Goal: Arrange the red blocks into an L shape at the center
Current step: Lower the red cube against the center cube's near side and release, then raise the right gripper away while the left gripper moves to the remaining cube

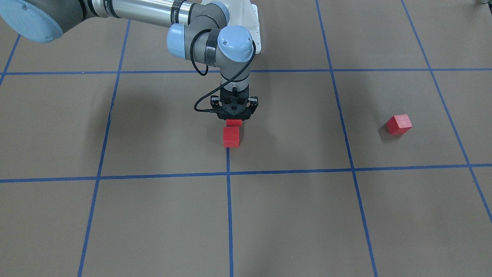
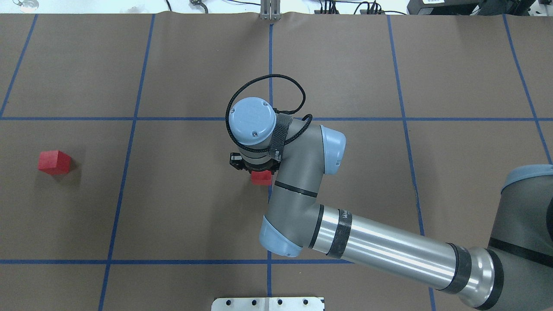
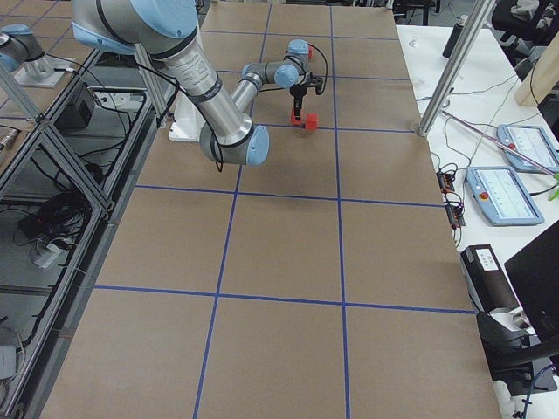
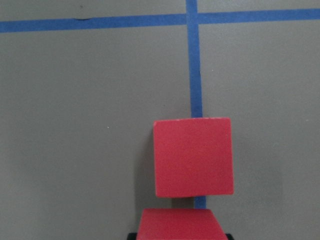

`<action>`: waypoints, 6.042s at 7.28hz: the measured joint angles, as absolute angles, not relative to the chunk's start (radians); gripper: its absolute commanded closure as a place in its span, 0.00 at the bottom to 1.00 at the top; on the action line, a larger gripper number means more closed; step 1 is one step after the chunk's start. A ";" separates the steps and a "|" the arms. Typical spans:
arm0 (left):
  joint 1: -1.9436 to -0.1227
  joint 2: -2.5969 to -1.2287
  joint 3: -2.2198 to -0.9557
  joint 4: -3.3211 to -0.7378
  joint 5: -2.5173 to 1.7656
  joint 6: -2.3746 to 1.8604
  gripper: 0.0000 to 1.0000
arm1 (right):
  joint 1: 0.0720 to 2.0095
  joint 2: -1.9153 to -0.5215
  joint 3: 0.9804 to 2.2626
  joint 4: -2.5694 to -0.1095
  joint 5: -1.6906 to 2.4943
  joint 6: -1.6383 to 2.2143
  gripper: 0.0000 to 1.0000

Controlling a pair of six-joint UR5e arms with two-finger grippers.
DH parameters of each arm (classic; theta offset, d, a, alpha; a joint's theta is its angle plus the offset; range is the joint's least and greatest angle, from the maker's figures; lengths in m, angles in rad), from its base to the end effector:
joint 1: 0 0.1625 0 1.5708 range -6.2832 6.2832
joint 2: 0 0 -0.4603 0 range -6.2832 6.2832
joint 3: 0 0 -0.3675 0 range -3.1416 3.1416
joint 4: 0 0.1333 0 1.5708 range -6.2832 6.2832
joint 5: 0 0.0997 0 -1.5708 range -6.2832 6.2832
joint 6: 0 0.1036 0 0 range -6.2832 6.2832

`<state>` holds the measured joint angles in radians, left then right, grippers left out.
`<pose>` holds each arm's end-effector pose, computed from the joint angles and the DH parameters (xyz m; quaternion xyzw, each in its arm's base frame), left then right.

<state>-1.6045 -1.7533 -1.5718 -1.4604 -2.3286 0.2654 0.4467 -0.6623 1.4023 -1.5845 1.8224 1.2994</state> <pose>-0.0806 -0.5474 0.6159 0.0886 0.3605 0.1207 0.9207 -0.6530 -0.4320 0.2066 0.0140 -0.3711 0.0368 0.9277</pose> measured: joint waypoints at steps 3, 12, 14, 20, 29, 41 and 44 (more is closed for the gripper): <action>-1.605 -1.753 -1.572 -1.461 -2.329 0.266 0.00 | 0.448 -0.666 1.400 -1.580 1.809 1.300 1.00; -1.605 -1.752 -1.572 -1.460 -2.329 0.269 0.00 | 0.448 -0.691 1.400 -1.539 1.802 1.302 1.00; -1.605 -1.752 -1.572 -1.460 -2.329 0.270 0.00 | 0.448 -0.690 1.400 -1.538 1.802 1.302 0.97; -1.605 -1.753 -1.570 -1.461 -2.329 0.270 0.00 | 0.448 -0.694 1.400 -1.523 1.801 1.304 0.70; -1.605 -1.752 -1.569 -1.460 -2.329 0.270 0.00 | 0.448 -0.694 1.399 -1.523 1.791 1.335 0.28; -1.605 -1.752 -1.571 -1.460 -2.329 0.269 0.00 | 0.451 -0.700 1.582 -1.683 1.775 1.295 0.00; -1.604 -1.755 -1.594 -1.469 -2.330 0.264 0.00 | 0.590 -0.709 1.705 -1.792 1.887 1.183 0.00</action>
